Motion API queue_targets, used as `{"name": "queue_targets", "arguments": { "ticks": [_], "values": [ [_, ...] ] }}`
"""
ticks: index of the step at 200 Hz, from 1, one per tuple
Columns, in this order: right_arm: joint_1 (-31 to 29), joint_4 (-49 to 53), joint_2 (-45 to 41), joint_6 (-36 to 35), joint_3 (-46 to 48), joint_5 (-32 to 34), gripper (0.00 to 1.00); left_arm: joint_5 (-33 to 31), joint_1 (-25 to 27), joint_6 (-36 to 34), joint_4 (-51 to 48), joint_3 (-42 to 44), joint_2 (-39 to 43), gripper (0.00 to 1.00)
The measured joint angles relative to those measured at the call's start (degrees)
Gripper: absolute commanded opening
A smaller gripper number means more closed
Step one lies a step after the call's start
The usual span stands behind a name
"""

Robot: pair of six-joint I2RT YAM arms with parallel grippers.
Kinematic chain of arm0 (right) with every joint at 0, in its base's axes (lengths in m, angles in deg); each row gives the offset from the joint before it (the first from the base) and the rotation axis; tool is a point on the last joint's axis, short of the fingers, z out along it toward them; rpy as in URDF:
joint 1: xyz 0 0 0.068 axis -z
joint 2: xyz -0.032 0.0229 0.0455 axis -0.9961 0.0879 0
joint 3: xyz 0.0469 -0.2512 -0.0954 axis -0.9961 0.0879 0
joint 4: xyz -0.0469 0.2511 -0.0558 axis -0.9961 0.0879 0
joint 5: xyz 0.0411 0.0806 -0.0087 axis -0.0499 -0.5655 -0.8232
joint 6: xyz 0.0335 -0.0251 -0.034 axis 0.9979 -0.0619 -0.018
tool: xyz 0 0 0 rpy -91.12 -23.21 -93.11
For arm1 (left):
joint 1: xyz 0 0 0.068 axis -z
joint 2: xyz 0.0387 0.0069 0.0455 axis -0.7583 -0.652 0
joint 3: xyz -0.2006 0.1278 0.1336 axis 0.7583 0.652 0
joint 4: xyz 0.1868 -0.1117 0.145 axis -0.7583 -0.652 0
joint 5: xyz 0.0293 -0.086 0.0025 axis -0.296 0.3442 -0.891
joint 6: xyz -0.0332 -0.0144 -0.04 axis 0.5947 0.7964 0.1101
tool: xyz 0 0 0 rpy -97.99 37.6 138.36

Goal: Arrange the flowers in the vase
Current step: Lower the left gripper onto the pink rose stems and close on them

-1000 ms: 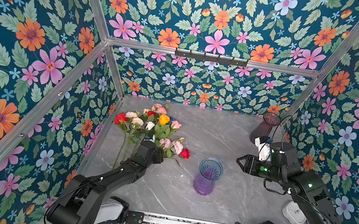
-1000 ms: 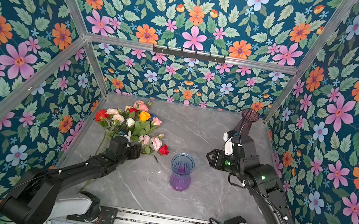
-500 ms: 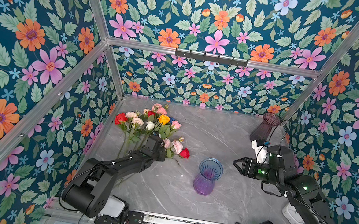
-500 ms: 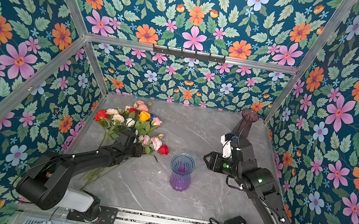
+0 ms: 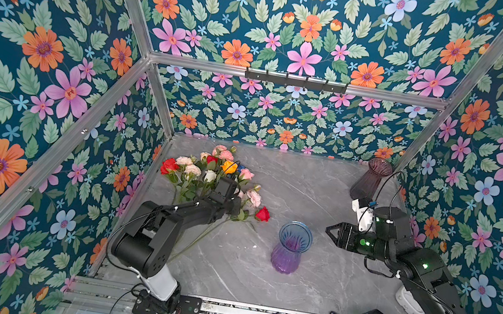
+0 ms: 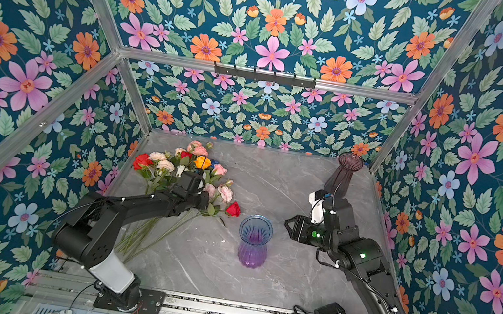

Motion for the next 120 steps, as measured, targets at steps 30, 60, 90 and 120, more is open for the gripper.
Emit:
{"name": "queue_targets", "arguments": {
  "ticks": [30,60,90,120],
  "values": [
    [0.0,-0.4,-0.5,0.1,0.5,0.0,0.57,2.7,0.0,0.3,0.7,-8.1,-7.6,0.21],
    [0.0,-0.3,-1.3,0.1,0.6,0.1,0.57,3.6,0.0,0.9,-2.6,-13.9,-8.8,0.34],
    [0.0,-0.3,-2.1,-0.2,1.8,0.2,0.57,0.9,0.7,-0.1,-7.6,-8.7,2.7,0.46],
    [0.0,-0.9,-2.6,-0.5,4.1,0.4,0.57,-1.0,1.6,0.7,-12.3,2.6,15.0,0.44]
  ]
}}
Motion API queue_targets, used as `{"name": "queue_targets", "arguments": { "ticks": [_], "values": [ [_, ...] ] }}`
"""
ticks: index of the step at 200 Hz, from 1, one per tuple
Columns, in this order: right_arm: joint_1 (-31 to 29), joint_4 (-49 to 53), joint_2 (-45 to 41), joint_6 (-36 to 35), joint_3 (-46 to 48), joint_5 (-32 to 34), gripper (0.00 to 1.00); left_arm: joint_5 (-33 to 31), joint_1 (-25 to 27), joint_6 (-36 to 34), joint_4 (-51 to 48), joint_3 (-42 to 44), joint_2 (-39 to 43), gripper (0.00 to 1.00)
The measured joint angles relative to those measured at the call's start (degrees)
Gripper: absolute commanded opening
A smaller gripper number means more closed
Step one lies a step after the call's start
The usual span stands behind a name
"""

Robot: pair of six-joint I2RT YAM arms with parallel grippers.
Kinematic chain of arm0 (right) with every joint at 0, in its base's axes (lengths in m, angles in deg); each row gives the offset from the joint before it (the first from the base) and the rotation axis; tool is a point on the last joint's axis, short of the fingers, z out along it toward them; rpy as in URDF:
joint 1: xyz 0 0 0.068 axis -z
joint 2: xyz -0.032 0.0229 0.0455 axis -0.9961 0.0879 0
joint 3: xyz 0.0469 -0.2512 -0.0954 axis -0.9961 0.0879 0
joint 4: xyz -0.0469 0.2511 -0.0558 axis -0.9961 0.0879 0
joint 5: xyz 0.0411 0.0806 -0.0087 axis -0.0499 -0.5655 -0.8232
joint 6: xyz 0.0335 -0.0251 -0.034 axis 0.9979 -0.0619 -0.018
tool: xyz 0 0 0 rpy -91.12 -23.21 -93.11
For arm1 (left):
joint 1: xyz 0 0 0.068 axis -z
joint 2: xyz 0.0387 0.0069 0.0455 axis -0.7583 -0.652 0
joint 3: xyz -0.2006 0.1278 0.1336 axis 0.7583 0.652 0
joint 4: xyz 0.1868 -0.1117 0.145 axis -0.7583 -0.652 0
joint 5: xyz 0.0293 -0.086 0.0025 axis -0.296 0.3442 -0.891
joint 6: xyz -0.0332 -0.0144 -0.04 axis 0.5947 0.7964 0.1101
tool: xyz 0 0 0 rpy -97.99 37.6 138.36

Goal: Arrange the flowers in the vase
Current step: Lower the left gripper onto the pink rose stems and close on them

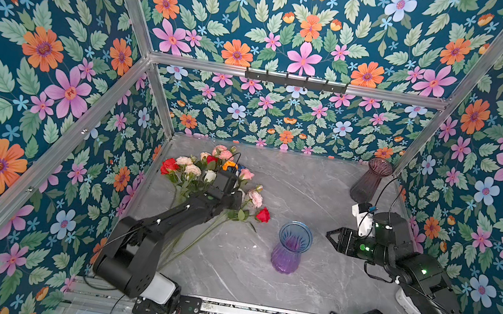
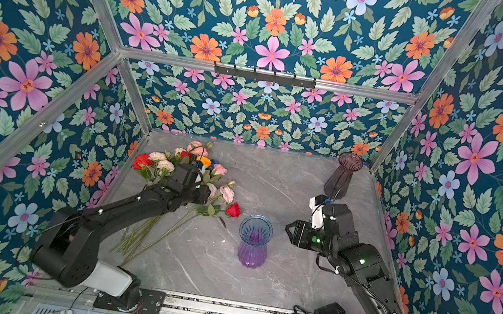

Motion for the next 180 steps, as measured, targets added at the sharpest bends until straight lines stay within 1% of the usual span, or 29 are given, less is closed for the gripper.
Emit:
{"name": "queue_targets", "arguments": {
  "ticks": [20,35,46,74,83,100,135,154,180],
  "values": [
    [0.0,-0.9,0.4,0.0,1.1,-0.3,0.57,-1.6,0.8,2.0,-3.9,4.0,2.1,0.44],
    [0.0,-1.5,0.7,0.0,1.6,-0.7,0.57,-5.1,2.7,3.4,-7.1,4.7,1.0,0.46],
    [0.0,-1.7,0.7,0.0,1.9,-0.9,0.57,-6.2,3.9,4.1,-8.7,3.9,-0.7,0.47],
    [0.0,-2.3,-0.2,-0.2,2.5,-1.7,0.58,-10.3,4.2,6.7,-9.4,3.2,-4.6,0.47],
    [0.0,-2.4,-0.7,-0.4,2.6,-1.9,0.57,-11.3,4.2,7.0,-9.4,3.7,-5.2,0.48],
    [0.0,-2.4,-1.3,-0.8,2.9,-1.9,0.57,-13.0,4.3,8.3,-9.3,4.7,-5.6,0.46],
    [0.0,-2.4,-1.7,-1.5,3.6,-1.9,0.57,-16.7,4.2,10.6,-8.9,8.0,-2.4,0.44],
    [0.0,-2.4,-1.6,-1.5,3.7,-1.9,0.57,-17.6,3.7,11.3,-8.3,9.2,-0.3,0.43],
    [0.0,-2.9,-1.3,-1.5,3.6,-2.0,0.57,-17.7,1.2,12.0,-7.3,10.5,1.4,0.42]
  ]
}}
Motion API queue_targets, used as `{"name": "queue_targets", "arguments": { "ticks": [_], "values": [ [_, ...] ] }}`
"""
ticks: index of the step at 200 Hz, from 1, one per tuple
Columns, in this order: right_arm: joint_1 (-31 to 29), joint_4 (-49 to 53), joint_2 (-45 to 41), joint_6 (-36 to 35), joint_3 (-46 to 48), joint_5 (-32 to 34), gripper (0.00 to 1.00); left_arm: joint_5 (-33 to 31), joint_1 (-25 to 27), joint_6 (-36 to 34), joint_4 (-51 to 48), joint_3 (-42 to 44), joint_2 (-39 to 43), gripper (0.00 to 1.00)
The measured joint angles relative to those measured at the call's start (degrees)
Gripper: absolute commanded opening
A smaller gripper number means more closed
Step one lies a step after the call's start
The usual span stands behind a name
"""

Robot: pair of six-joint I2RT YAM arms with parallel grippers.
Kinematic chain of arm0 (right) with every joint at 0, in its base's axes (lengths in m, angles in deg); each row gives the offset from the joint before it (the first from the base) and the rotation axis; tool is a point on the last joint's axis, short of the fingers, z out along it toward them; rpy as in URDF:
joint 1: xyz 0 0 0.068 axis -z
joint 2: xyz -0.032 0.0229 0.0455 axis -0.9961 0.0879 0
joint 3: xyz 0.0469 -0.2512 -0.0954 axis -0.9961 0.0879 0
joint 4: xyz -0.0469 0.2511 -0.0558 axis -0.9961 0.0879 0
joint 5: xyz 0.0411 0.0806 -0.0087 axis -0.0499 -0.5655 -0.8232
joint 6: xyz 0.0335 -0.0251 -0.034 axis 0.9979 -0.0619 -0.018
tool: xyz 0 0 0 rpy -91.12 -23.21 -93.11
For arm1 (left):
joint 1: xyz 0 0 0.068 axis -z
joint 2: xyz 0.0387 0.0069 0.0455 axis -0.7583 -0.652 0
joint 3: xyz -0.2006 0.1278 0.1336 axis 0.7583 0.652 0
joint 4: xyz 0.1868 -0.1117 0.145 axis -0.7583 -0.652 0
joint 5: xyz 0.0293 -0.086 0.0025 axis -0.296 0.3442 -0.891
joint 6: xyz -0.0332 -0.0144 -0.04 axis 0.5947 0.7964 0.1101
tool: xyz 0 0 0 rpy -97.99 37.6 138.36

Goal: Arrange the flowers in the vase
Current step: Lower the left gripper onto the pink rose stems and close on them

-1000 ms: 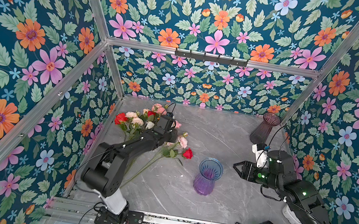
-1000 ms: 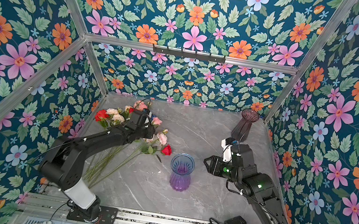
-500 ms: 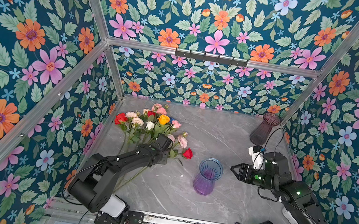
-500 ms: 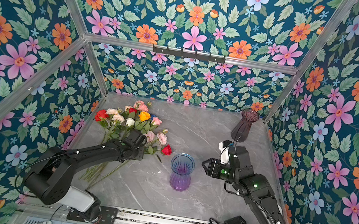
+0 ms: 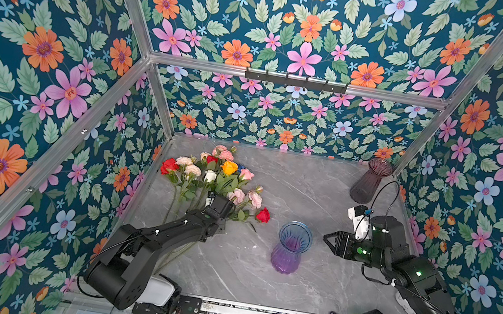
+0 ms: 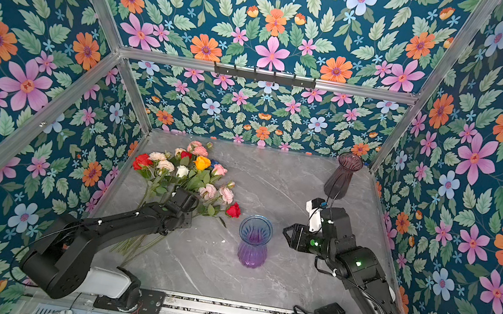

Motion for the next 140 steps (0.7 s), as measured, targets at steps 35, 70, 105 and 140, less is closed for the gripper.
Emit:
{"name": "queue_targets", "arguments": {
  "ticks": [35,70,105,140],
  "values": [
    [0.0,0.0,-0.1,0.0,-0.1,0.0,0.57,7.3,-7.7,0.2,3.5,2.8,-0.9,0.40],
    [0.0,0.0,-0.2,0.0,-0.1,0.0,0.57,12.9,-9.0,-0.4,7.9,4.1,-0.9,0.36],
    [0.0,0.0,0.0,0.0,-0.1,0.0,0.57,17.1,-7.3,0.3,9.2,4.1,-0.7,0.38],
    [0.0,-0.2,0.1,0.0,-0.1,0.0,0.58,21.3,-5.5,1.5,12.1,4.1,-1.8,0.39]
  ]
}}
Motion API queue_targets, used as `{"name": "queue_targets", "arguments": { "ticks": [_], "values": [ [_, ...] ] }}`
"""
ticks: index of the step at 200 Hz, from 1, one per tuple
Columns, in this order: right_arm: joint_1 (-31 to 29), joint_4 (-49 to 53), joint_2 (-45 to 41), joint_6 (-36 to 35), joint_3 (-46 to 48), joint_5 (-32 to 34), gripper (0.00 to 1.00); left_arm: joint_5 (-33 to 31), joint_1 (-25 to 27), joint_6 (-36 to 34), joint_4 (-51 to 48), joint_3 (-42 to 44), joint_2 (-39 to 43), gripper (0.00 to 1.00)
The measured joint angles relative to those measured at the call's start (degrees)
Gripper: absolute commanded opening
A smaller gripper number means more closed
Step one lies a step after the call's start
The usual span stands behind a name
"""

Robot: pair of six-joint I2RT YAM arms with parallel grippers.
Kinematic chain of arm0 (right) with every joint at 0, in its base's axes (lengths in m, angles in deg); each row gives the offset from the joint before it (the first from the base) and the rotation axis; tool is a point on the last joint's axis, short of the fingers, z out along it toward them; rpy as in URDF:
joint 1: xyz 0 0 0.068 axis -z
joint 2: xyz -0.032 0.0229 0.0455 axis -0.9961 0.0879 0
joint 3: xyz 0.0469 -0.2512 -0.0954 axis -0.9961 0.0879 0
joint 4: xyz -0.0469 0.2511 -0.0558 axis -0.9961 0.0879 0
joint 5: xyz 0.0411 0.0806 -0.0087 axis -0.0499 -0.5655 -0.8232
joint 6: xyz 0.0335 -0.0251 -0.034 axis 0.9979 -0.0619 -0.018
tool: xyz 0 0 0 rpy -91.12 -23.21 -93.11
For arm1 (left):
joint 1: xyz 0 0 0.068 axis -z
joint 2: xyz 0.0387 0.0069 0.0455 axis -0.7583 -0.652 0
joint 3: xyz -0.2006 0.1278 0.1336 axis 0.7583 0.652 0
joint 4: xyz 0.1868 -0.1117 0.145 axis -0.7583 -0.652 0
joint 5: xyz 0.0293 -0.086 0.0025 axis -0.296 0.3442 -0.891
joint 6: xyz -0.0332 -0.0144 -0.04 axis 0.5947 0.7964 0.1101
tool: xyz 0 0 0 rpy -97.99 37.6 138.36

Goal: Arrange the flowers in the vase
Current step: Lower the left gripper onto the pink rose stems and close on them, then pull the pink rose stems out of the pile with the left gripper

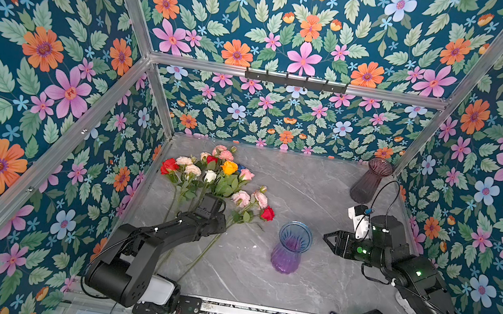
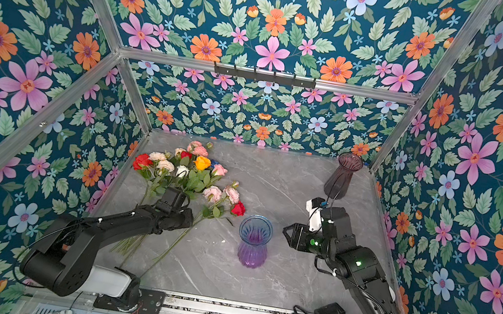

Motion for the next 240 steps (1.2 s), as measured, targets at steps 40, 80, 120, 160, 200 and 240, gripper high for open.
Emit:
{"name": "queue_targets", "arguments": {
  "ticks": [40,80,120,160,200,240],
  "values": [
    [0.0,0.0,-0.2,0.0,0.0,0.0,0.57,3.1,0.8,2.0,2.1,0.3,0.4,0.38],
    [0.0,0.1,-0.4,0.0,0.0,0.0,0.57,1.0,3.7,1.9,-2.3,-0.5,6.0,0.38],
    [0.0,-0.2,-0.3,0.1,0.0,-0.2,0.57,-1.4,6.7,0.7,-6.8,-0.2,5.7,0.39],
    [0.0,-0.4,0.0,0.7,0.3,-1.0,0.58,-3.7,6.7,0.4,-6.8,0.3,2.8,0.36],
    [0.0,-0.3,-0.5,0.7,0.3,-1.0,0.57,-3.9,6.8,0.1,-6.5,-0.3,2.4,0.16],
    [0.0,-0.3,-0.6,1.2,0.3,-1.0,0.57,-3.6,6.8,-0.6,-5.6,-1.3,0.1,0.14]
  ]
}}
